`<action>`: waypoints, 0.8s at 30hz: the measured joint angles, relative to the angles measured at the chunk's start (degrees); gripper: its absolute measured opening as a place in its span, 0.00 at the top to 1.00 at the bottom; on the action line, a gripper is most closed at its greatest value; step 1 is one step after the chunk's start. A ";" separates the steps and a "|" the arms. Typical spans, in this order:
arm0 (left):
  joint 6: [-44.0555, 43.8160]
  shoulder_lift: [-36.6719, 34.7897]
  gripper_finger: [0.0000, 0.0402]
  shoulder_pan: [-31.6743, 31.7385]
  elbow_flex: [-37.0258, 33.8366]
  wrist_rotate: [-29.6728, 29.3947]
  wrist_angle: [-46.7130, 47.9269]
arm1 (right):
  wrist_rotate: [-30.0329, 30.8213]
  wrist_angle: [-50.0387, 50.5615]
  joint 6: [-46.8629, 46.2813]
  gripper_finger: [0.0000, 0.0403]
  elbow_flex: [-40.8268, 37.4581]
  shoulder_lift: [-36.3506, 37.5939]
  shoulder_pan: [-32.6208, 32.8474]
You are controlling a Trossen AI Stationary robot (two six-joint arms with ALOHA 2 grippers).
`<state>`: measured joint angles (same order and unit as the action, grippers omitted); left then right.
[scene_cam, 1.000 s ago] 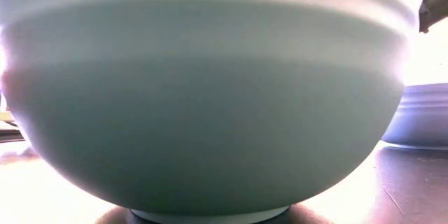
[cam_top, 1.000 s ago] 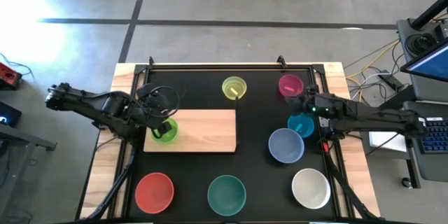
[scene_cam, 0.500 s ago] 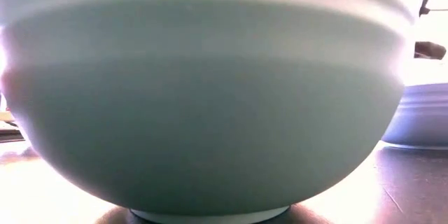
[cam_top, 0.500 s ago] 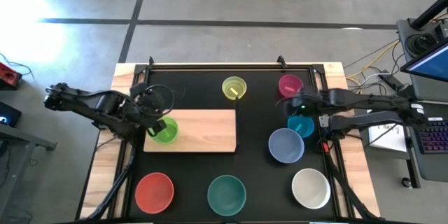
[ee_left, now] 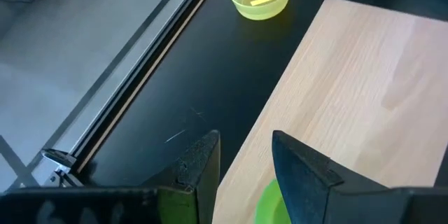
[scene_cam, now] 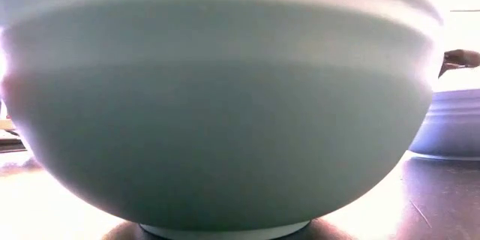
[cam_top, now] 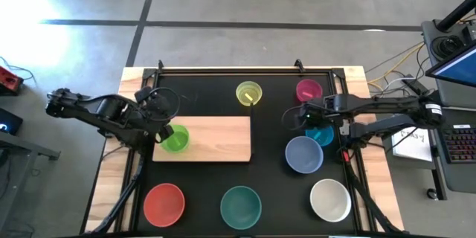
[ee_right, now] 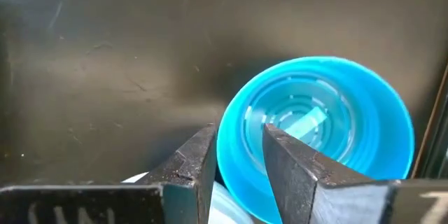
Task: Place and stack bowls onto a shelf
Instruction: Stack the small blue bowl on top of the small green bowl on the shelf
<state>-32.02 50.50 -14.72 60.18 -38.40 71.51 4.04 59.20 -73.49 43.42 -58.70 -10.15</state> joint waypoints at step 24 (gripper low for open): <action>1.74 -5.68 0.72 0.00 0.00 -0.39 9.35 | -1.74 -4.75 -8.40 0.73 -0.07 -15.64 0.04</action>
<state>-30.28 44.82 -14.72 60.18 -38.78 80.86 2.30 54.45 -81.89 43.35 -74.34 -10.11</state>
